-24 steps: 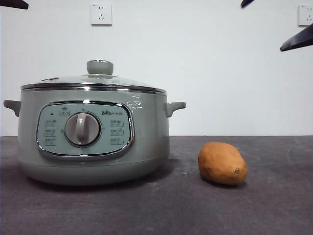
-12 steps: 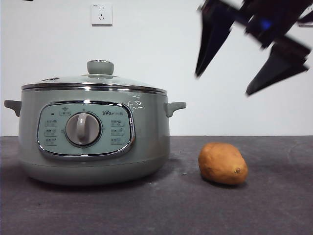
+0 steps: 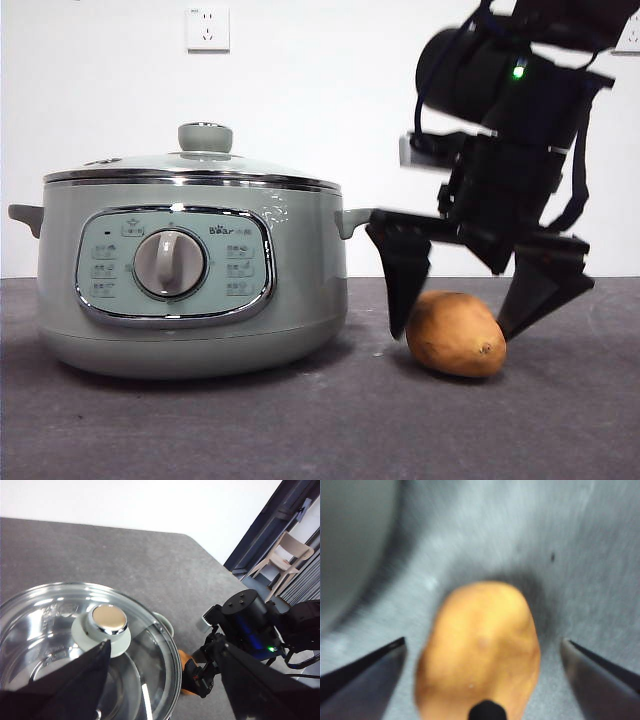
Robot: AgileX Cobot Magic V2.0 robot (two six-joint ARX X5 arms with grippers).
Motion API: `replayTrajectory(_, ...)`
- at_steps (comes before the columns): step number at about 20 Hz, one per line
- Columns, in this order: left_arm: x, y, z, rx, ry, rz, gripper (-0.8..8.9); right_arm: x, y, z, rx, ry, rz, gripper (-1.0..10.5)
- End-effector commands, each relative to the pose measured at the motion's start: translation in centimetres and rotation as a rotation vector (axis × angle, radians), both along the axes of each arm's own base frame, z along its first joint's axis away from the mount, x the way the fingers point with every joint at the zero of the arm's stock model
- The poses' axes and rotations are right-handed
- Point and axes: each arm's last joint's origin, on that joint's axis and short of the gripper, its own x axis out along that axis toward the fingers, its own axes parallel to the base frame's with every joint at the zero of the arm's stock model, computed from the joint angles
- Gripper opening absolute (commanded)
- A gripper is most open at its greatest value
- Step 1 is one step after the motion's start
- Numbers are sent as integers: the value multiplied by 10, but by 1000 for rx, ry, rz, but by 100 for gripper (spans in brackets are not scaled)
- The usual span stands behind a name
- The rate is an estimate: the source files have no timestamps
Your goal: Pick up the potato,open the lid,put the potato in the pot,close the lid
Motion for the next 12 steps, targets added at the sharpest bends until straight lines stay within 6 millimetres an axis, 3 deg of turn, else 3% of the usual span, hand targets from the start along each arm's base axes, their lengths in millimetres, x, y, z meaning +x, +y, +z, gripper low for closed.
replayTrajectory(1,0,0,0,14,-3,9,350,1,1,-3,1,8,-15,185)
replayTrajectory(3,0,0,0,15,-1,8,350,1,1,-3,3,4,-14,5)
replayTrajectory(6,0,0,0,16,-2,8,350,-1,-1,5,6,-10,-5,-12)
replayTrajectory(12,5,1,-1,65,-28,74,350,-31,-20,63,33,-105,42,-12)
